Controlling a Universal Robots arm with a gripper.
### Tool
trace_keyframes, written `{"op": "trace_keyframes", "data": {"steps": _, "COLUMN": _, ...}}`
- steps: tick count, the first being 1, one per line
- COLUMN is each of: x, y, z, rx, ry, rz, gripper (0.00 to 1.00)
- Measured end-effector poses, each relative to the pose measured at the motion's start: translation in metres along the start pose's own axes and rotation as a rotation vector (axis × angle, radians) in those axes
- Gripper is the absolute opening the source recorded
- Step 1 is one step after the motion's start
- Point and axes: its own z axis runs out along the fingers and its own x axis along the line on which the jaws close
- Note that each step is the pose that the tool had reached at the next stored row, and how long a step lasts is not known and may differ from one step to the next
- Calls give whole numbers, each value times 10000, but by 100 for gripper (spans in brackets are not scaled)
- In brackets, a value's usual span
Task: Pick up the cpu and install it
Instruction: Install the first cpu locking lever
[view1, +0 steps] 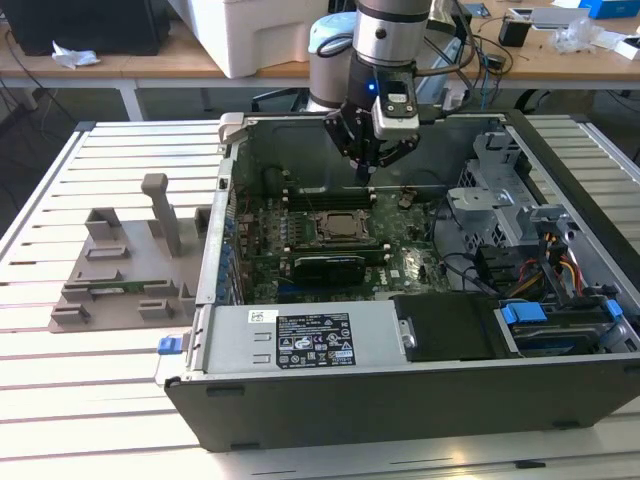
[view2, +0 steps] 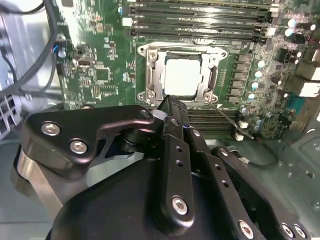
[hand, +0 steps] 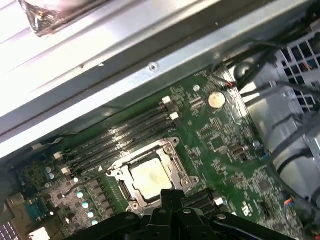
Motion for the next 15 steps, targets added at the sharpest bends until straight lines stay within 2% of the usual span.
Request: {"op": "trace_keyframes", "data": {"steps": 15, "x": -1, "y": 0, "z": 0, "rx": 90, "ry": -94, "rz": -2330, "gripper": 11}}
